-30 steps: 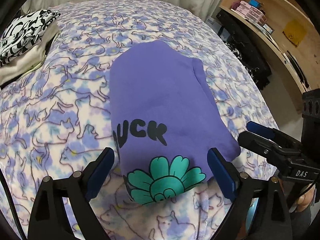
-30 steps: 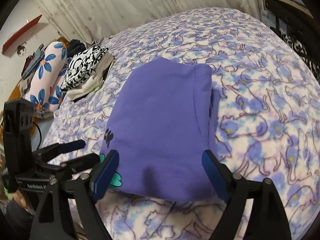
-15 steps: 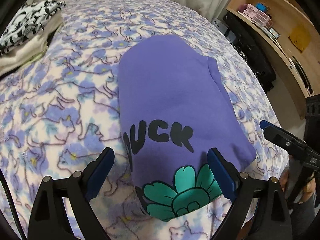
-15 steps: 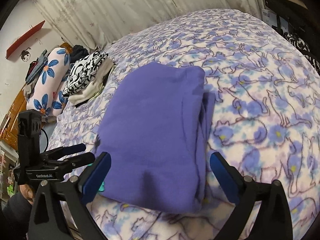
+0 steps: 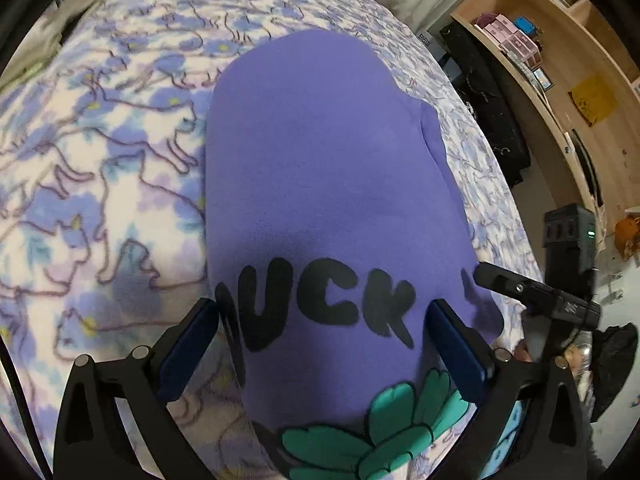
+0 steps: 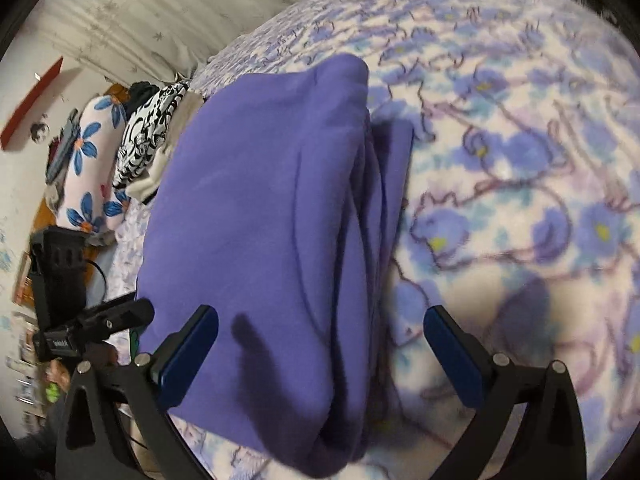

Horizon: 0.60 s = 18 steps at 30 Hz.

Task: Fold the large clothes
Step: 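Grasp the folded purple hoodie with both grippers and lift it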

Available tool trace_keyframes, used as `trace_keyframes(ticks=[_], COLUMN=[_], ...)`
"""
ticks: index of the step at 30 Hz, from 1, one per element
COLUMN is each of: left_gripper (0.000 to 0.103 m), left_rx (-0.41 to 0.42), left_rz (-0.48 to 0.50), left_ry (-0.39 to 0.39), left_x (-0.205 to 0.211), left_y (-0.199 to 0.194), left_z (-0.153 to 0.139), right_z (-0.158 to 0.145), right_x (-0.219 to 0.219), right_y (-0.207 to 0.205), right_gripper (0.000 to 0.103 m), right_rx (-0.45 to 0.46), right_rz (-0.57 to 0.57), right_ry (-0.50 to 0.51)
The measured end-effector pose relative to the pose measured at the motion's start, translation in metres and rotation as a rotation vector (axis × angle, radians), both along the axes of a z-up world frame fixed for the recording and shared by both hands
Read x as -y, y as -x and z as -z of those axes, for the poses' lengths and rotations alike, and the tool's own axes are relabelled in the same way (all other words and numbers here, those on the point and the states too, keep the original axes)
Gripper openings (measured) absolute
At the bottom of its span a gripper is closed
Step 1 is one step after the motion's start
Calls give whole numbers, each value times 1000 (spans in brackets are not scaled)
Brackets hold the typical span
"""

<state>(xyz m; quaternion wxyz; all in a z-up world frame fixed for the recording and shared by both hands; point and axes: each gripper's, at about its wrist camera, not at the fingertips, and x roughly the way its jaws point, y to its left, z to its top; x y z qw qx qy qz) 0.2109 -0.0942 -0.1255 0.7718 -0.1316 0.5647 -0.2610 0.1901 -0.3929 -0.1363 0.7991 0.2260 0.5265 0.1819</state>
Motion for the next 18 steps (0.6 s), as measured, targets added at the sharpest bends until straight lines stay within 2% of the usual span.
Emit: trace_keyframes(ticks=[6,18], left_gripper=[103,103], left_rx=[-10,5], left_rz=[50,44], left_ry=[35,71], left_x=[2,7], left_y=[-7,-7], left_z=[9,17], right_z=[29,45], right_x=[-1,-9], right_y=[-19,-34], right_gripper=[103,103], right_rx=[-59,-68], right_rz=[-46,-93], right_ry=[-101,-137])
